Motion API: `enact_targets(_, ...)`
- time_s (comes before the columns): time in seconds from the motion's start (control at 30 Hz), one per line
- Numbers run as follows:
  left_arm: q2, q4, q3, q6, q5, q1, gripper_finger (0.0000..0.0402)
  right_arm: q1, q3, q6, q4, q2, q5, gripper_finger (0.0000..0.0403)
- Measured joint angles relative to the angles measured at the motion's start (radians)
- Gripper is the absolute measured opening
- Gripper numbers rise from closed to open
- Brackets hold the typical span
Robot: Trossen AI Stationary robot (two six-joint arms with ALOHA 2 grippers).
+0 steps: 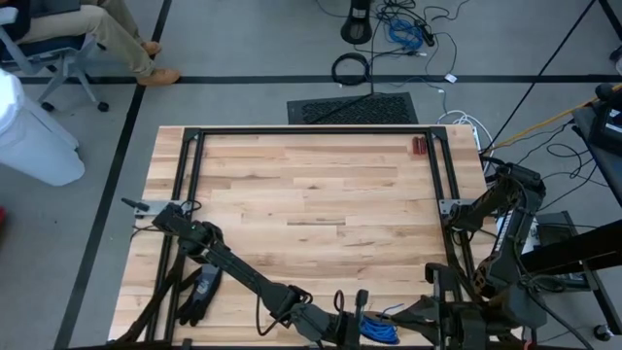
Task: Coil cords
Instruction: Coil the blue wire onto the spool
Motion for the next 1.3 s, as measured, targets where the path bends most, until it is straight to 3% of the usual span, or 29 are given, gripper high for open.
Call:
enact_targets(0.23, 0.0, -0.005, 0.0, 0.002, -0.033, 0.0, 0.0011, 0.0, 0.0, 0.0, 0.0, 0.0, 0.0, 0.0)
enact_targets(0.43, -0.002, -0.032, 0.0, 0.034, -0.09, 0.0, 0.0006, 0.022, 0.0, 0.001, -0.001, 0.0, 0.058, 0.0)
enact_targets(0.83, -0.089, -0.323, 0.001, 0.037, -0.23, -0.016, 0.0003, 0.062, 0.0, -0.004, -0.002, 0.0, 0.192, 0.0)
enact_targets(1.07, -0.156, -0.553, 0.001, 0.038, -0.451, -0.048, 0.0002, 0.062, 0.0, -0.002, -0.012, 0.0, 0.19, 0.0)
enact_targets(1.3, -0.204, -0.696, 0.001, 0.061, -0.565, -0.086, 0.0002, 0.051, 0.0, 0.07, -0.086, 0.0, 0.183, 0.0)
